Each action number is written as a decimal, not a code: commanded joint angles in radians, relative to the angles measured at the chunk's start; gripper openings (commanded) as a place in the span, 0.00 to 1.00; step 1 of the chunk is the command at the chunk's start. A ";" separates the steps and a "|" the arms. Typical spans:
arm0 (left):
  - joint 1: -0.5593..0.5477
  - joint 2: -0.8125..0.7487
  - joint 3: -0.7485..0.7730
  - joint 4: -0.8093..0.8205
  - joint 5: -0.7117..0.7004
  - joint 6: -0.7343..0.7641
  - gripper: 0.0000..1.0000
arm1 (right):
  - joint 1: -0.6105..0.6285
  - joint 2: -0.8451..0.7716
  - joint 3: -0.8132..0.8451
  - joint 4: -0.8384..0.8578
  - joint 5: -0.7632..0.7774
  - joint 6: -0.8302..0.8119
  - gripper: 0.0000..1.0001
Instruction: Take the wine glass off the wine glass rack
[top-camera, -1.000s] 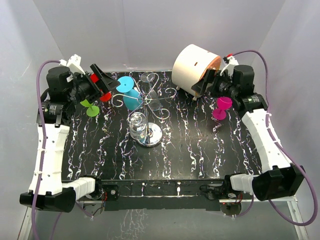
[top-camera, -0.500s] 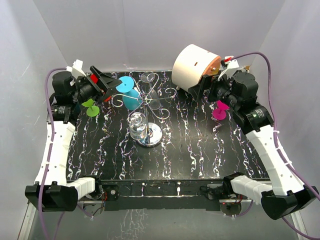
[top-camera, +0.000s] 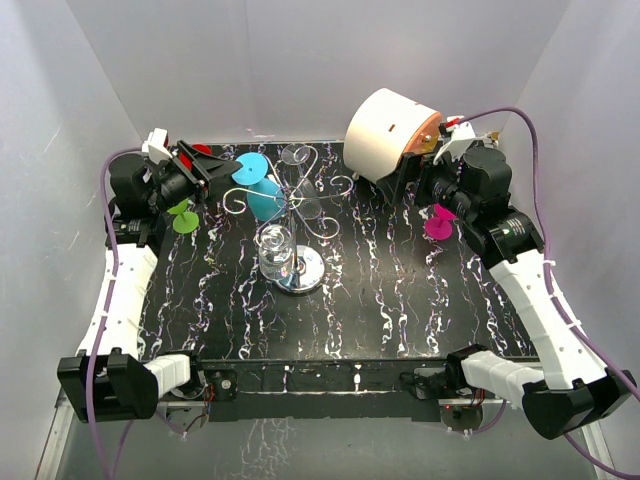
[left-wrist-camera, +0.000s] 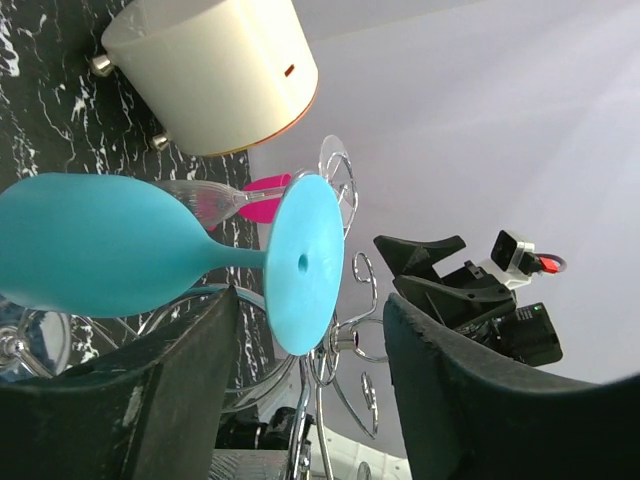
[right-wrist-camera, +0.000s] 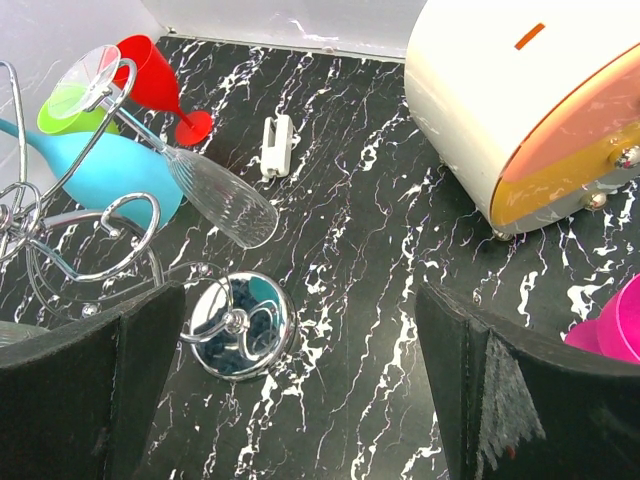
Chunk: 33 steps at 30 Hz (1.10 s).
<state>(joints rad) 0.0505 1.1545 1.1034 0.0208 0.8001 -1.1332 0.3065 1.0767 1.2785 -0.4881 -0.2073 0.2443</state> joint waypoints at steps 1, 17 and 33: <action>0.008 0.003 -0.017 0.085 0.061 -0.067 0.56 | 0.005 -0.015 0.003 0.071 0.017 -0.008 0.98; 0.008 0.021 -0.035 0.102 0.074 -0.119 0.30 | 0.005 -0.020 0.005 0.073 0.024 0.000 0.98; 0.007 0.021 -0.006 0.118 0.067 -0.179 0.06 | 0.006 -0.025 0.002 0.075 0.037 0.001 0.98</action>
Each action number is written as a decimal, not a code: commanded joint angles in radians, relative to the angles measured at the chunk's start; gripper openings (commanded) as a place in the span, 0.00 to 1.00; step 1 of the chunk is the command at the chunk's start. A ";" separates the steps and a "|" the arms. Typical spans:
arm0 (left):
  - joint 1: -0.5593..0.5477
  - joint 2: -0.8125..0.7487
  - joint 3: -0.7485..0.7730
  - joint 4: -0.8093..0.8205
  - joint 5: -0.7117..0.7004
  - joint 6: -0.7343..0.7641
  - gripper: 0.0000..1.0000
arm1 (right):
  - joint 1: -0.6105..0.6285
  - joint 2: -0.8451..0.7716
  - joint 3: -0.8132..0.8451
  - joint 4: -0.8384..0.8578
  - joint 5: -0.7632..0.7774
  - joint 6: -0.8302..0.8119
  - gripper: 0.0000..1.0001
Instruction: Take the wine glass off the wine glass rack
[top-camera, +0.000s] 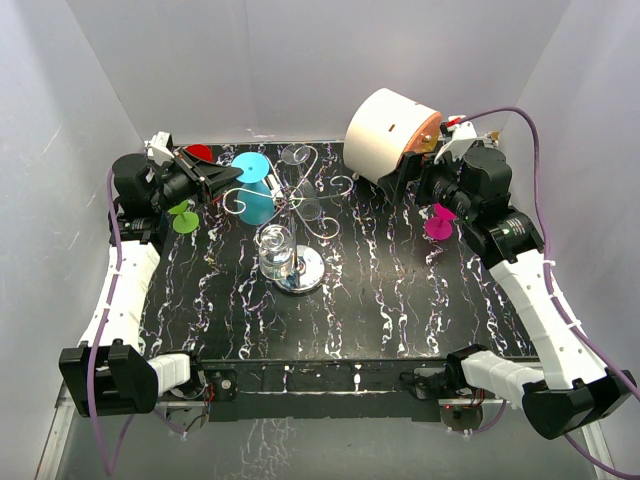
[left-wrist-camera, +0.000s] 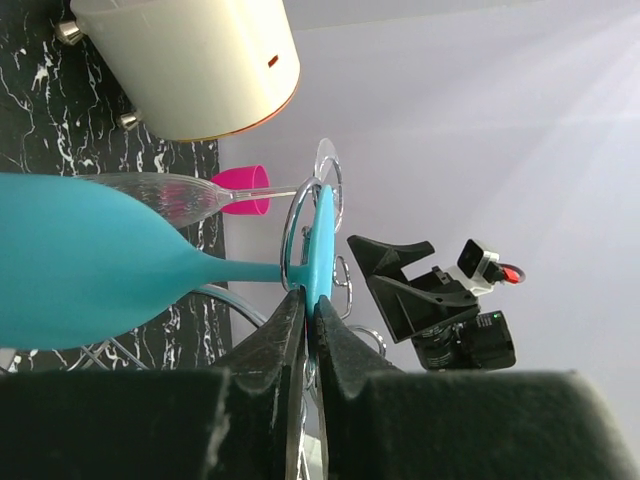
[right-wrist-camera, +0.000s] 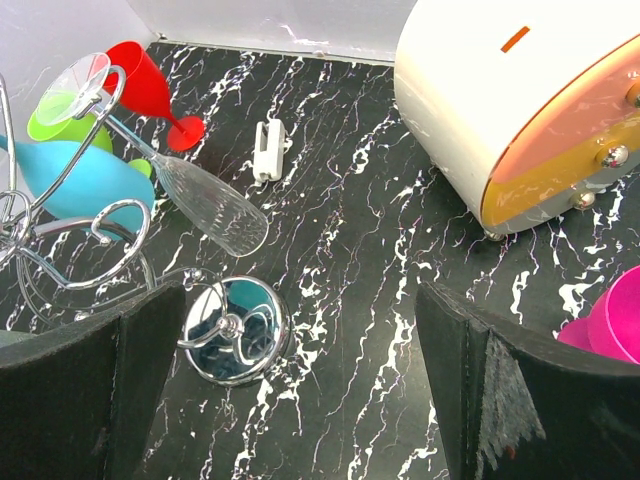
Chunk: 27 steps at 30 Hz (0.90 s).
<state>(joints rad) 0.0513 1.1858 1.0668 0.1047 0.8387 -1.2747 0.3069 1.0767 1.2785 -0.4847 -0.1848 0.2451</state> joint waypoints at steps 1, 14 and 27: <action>0.007 -0.008 0.035 0.038 0.029 -0.042 0.05 | 0.006 -0.023 0.003 0.072 0.015 0.000 0.98; 0.009 0.022 0.079 0.046 0.012 -0.063 0.00 | 0.012 -0.020 0.013 0.065 0.023 -0.002 0.98; 0.010 0.098 0.133 0.094 0.044 -0.071 0.00 | 0.012 -0.024 0.018 0.063 0.025 -0.001 0.98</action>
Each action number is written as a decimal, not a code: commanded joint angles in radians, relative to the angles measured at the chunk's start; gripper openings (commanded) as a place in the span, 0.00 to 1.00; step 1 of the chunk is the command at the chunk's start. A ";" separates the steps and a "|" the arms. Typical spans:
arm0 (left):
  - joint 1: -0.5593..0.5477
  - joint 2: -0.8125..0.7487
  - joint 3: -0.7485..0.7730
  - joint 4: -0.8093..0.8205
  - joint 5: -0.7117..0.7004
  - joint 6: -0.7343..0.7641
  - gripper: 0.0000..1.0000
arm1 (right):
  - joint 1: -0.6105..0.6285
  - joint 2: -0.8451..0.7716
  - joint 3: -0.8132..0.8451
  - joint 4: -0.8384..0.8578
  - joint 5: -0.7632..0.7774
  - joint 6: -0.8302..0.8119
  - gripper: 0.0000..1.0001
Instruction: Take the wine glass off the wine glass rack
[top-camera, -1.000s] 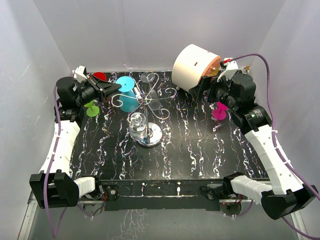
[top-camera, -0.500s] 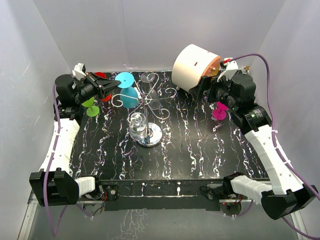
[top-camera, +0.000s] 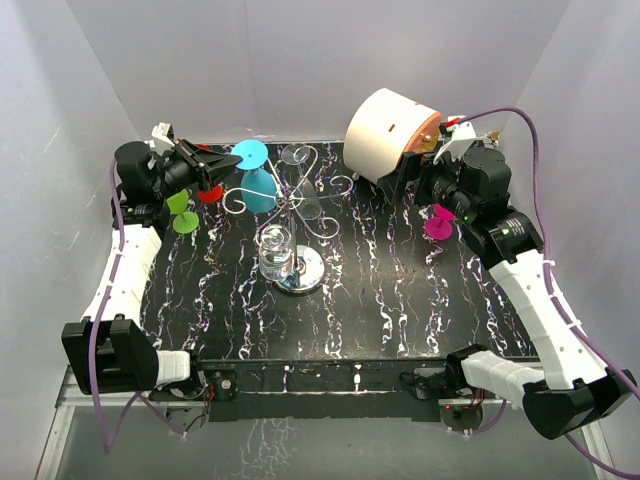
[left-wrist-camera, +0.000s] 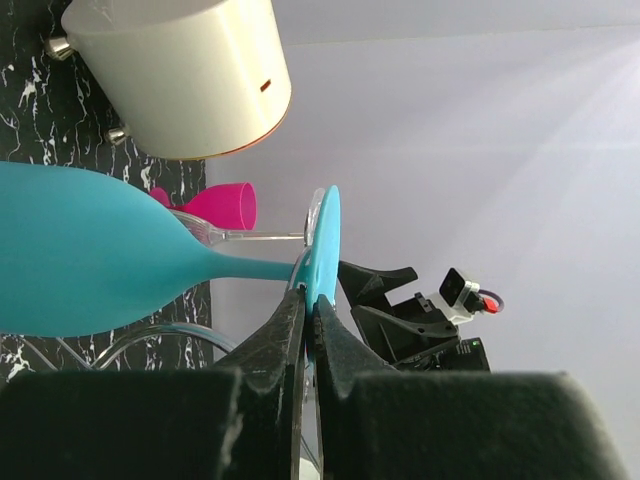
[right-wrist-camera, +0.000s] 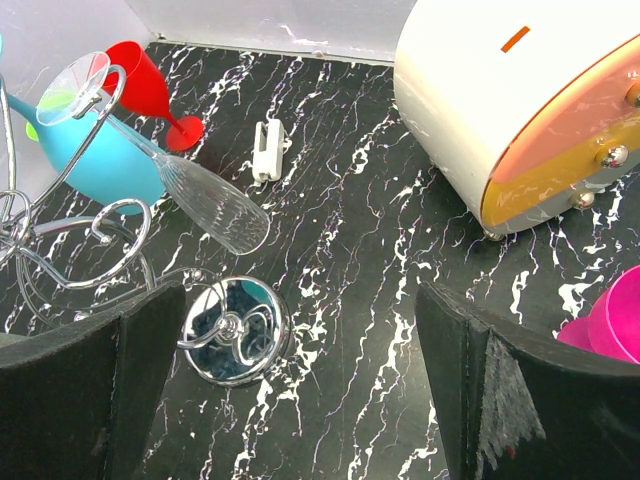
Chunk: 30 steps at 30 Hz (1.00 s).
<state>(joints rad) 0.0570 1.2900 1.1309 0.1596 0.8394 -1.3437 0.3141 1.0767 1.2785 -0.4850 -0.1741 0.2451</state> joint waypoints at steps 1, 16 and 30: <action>0.006 0.000 0.076 0.041 0.051 -0.002 0.00 | 0.005 -0.023 0.018 0.063 0.015 -0.001 0.98; -0.001 0.008 0.133 -0.049 0.123 0.061 0.00 | 0.005 -0.022 0.026 0.068 -0.004 0.004 0.98; -0.057 0.038 0.176 -0.073 0.130 0.093 0.00 | 0.005 -0.041 0.029 0.074 0.003 0.009 0.98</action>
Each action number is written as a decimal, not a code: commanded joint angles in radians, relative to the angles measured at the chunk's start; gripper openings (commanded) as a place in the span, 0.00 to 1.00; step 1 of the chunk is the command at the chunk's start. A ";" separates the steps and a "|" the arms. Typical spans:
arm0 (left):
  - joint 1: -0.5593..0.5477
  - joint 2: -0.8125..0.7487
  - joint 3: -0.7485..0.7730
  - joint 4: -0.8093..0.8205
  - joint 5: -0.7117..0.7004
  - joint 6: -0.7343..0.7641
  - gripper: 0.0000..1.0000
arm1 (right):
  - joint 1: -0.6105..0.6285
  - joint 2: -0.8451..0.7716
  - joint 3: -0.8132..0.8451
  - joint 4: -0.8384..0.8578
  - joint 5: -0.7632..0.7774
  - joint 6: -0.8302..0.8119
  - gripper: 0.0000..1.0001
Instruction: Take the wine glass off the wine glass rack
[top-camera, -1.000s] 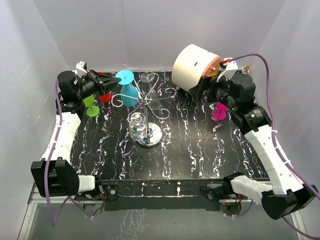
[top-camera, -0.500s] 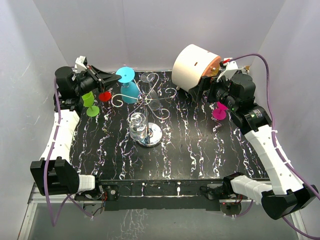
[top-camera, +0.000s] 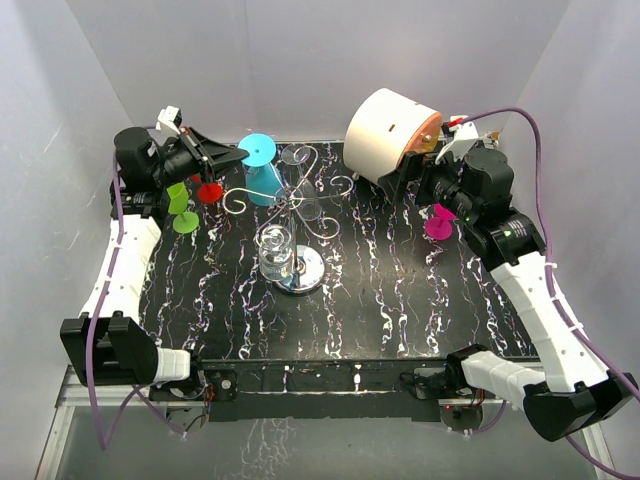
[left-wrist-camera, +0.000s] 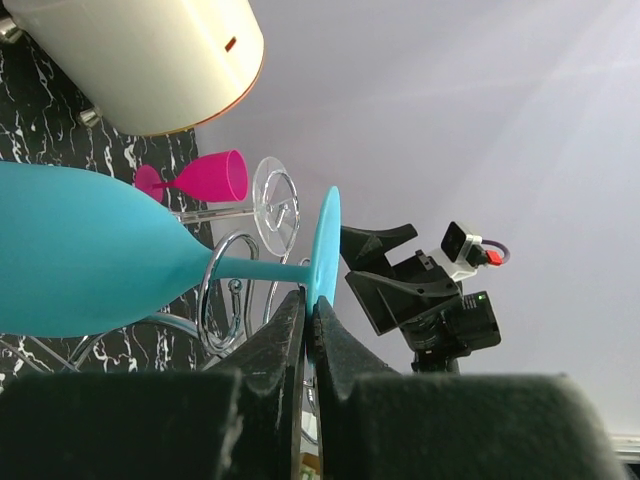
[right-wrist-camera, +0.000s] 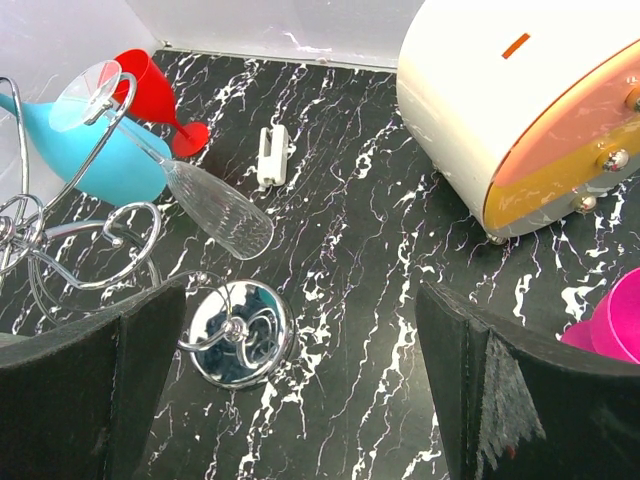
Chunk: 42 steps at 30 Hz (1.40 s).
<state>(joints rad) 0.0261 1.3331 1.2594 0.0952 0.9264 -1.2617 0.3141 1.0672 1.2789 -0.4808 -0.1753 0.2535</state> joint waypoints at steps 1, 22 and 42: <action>-0.031 -0.003 0.048 -0.008 0.044 0.012 0.00 | 0.005 -0.032 0.027 0.069 0.005 0.001 0.98; -0.044 -0.161 0.039 -0.282 0.007 0.153 0.00 | 0.005 -0.033 0.024 0.085 -0.014 0.018 0.98; -0.034 -0.290 0.389 -0.838 -0.723 0.559 0.00 | 0.005 -0.052 0.027 0.096 -0.031 0.037 0.98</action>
<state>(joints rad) -0.0135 1.1095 1.5574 -0.6853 0.3767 -0.7975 0.3141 1.0382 1.2789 -0.4641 -0.1898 0.2752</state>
